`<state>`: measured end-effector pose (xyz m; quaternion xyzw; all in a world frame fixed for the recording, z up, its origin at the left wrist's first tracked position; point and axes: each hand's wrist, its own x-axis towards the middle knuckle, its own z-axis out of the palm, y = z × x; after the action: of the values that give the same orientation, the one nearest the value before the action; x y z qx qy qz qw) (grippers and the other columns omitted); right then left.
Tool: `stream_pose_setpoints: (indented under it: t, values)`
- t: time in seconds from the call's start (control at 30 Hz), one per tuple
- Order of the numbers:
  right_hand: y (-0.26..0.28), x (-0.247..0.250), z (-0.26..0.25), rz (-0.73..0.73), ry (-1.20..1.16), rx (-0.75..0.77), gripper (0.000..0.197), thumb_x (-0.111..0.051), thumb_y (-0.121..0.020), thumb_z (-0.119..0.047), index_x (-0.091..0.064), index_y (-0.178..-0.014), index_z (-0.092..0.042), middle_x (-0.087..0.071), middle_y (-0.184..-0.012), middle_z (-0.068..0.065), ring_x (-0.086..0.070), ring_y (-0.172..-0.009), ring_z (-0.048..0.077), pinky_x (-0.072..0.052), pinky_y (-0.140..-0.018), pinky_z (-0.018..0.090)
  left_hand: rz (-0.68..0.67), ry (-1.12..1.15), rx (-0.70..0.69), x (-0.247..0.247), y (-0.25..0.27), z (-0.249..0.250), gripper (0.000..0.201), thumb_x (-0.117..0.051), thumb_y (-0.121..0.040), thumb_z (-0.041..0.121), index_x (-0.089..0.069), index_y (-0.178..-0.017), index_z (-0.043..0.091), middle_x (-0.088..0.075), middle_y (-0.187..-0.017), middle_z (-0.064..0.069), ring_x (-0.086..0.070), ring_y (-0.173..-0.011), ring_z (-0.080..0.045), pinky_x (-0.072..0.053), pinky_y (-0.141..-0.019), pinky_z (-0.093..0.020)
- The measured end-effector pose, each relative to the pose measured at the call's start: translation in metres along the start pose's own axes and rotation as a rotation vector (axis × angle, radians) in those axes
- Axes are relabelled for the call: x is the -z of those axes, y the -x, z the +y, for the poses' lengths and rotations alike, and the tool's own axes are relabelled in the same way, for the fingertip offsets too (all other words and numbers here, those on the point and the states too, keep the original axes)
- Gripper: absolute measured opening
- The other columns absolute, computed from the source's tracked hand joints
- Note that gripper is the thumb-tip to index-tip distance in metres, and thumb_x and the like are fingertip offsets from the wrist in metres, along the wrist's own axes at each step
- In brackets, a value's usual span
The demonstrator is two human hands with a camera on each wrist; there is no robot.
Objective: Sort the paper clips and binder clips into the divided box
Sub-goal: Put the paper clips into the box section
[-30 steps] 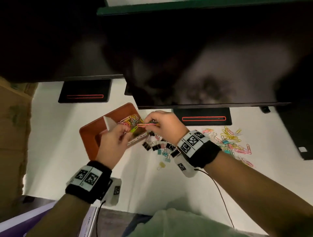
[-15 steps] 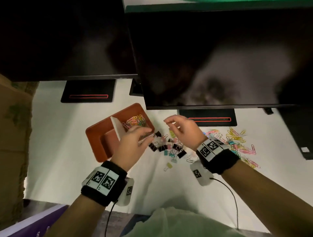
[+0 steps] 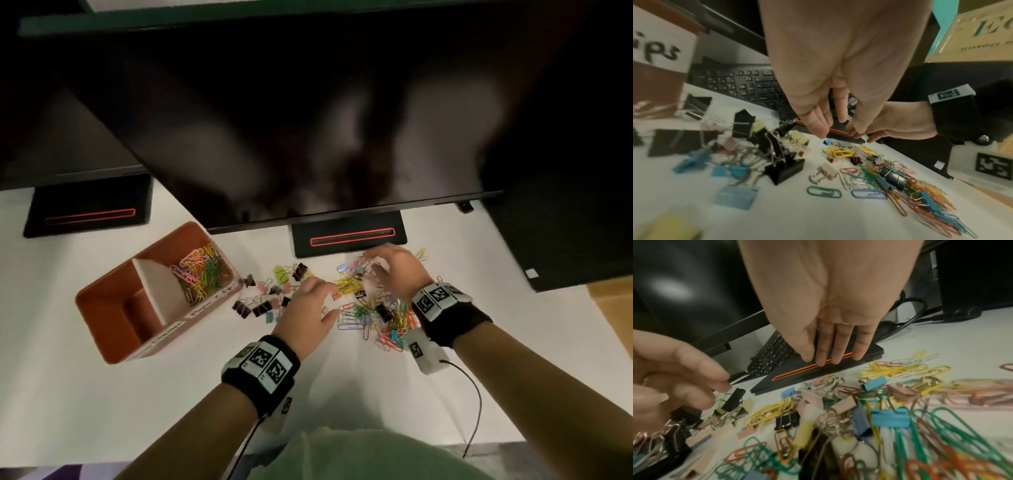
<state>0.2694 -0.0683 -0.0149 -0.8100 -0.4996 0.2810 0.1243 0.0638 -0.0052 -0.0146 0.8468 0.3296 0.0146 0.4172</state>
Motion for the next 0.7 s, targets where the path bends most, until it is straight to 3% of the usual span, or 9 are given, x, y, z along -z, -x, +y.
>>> stream_pose_setpoints:
  t: [0.13, 0.27, 0.47, 0.57, 0.7]
  values:
    - [-0.016, -0.004, 0.002, -0.078, 0.012, 0.026, 0.029, -0.05, -0.092, -0.015, -0.059, -0.119, -0.02, -0.059, -0.125, 0.003, -0.055, -0.113, 0.021, -0.044, -0.098, 0.033, 0.037, -0.063, 0.079, -0.017, -0.03, 0.008, 0.04, -0.061, -0.085, 0.019, -0.051, -0.123, 0.013, -0.047, -0.122, -0.004, -0.051, -0.107, -0.019, -0.041, -0.097, -0.027]
    - [-0.023, -0.01, 0.007, -0.105, 0.04, 0.087, 0.028, -0.054, -0.089, -0.014, -0.063, -0.115, -0.018, -0.06, -0.118, 0.004, -0.055, -0.109, 0.022, -0.044, -0.093, 0.031, 0.033, -0.16, 0.102, -0.03, -0.05, 0.013, 0.038, -0.061, -0.085, 0.019, -0.052, -0.121, 0.014, -0.051, -0.118, -0.006, -0.053, -0.103, -0.022, -0.044, -0.093, -0.031]
    - [-0.01, -0.015, 0.019, -0.119, -0.003, 0.163, 0.024, -0.06, -0.084, -0.011, -0.066, -0.107, -0.016, -0.062, -0.111, 0.003, -0.056, -0.102, 0.02, -0.045, -0.091, 0.029, 0.057, -0.179, 0.12, -0.038, -0.056, 0.008, 0.021, -0.064, -0.083, 0.016, -0.06, -0.103, 0.015, -0.059, -0.104, -0.003, -0.054, -0.095, -0.021, -0.046, -0.084, -0.031]
    - [-0.005, -0.013, 0.022, -0.171, -0.029, 0.138, 0.031, -0.061, -0.083, -0.009, -0.061, -0.113, -0.015, -0.063, -0.111, 0.004, -0.057, -0.102, 0.019, -0.046, -0.091, 0.028, 0.038, -0.115, 0.166, -0.039, -0.053, 0.005, 0.026, -0.068, -0.08, 0.016, -0.06, -0.105, 0.013, -0.061, -0.098, -0.004, -0.057, -0.089, -0.019, -0.049, -0.08, -0.03]
    - [-0.005, -0.009, 0.023, -0.237, -0.104, 0.045, 0.037, -0.063, -0.084, -0.008, -0.057, -0.12, -0.013, -0.065, -0.109, 0.005, -0.059, -0.096, 0.019, -0.044, -0.082, 0.022, 0.021, -0.077, 0.18, -0.038, -0.048, 0.0, 0.022, -0.069, -0.08, 0.019, -0.063, -0.099, 0.011, -0.061, -0.093, -0.004, -0.056, -0.084, -0.016, -0.048, -0.076, -0.027]
